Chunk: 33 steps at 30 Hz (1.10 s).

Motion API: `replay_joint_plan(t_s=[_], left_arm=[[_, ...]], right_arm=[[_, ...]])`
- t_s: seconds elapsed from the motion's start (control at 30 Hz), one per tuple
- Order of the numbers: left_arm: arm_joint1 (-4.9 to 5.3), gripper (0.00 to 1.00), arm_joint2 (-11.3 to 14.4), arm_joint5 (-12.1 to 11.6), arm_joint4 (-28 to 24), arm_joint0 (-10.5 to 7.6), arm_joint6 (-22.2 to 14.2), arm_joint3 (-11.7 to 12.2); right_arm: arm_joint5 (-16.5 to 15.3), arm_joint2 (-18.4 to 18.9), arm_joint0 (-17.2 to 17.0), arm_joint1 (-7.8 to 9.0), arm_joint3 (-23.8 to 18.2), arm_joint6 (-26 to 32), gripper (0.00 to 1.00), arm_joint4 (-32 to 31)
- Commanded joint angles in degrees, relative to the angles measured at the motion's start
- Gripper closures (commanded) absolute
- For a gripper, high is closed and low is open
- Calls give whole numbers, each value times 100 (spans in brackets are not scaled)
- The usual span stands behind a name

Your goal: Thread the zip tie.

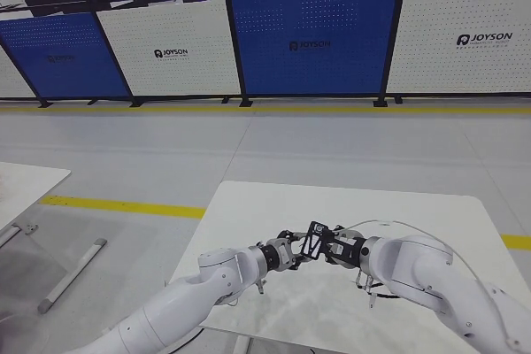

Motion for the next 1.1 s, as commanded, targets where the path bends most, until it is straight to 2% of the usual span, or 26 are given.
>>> replay_joint_plan(t_s=[0.0,0.13,0.23,0.3,0.37,0.5,0.53,0.6,0.63,1.03,1.07], left_arm=[[20,72,-37,0,0,37,-69,-24],[51,76,-66,0,0,85,-128,-56],[62,75,-66,0,0,93,-138,-64],[60,75,-59,0,0,89,-136,-63],[53,79,-43,0,0,79,-132,-60],[33,78,-20,0,0,53,-121,-36],[28,80,-18,0,0,48,-116,-30],[18,91,-15,0,0,38,-104,-23],[14,100,-15,0,0,37,-100,-21],[16,100,17,0,0,26,-100,-48],[21,100,26,0,0,21,-94,-54]], right_arm=[[0,0,0,0,0,0,100,0],[0,0,0,0,0,0,100,0],[0,0,0,0,0,0,100,0],[0,0,0,0,0,0,100,0],[0,0,0,0,0,0,100,0],[0,0,0,0,0,0,100,0],[0,0,0,0,0,0,100,0],[0,0,0,0,0,0,100,0],[0,0,0,0,0,0,100,0],[46,6,-72,-4,0,-62,100,-68],[56,16,-112,-9,-10,-77,93,-118]])
